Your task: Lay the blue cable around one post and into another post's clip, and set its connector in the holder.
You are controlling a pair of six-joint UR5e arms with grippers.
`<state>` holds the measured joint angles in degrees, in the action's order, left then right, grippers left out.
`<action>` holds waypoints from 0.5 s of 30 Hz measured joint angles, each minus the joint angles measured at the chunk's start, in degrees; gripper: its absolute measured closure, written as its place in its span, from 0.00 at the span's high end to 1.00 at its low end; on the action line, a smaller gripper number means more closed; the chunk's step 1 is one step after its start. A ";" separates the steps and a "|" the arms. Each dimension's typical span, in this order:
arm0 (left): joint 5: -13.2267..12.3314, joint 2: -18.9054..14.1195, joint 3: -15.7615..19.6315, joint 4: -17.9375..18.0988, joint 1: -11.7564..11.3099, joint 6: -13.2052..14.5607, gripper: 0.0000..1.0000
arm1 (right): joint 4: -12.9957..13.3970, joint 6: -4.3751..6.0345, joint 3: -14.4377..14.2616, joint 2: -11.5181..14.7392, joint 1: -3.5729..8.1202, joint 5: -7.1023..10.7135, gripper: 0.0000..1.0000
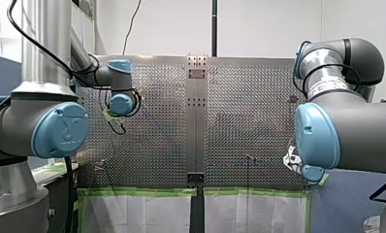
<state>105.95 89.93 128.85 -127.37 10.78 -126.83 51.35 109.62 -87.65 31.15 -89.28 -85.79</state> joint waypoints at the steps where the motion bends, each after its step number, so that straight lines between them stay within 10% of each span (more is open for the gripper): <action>1: 0.07 -0.53 0.00 -0.39 -0.51 -0.53 1.00 | 0.00 0.00 0.00 0.00 -0.02 0.00 0.07; 15: 0.57 -1.86 2.37 -2.35 -7.43 -8.48 1.00 | -0.29 -0.17 0.02 0.01 -0.14 -0.24 0.07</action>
<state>106.52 88.06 131.22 -129.72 3.35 -135.31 51.05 109.45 -87.64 31.17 -89.42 -86.03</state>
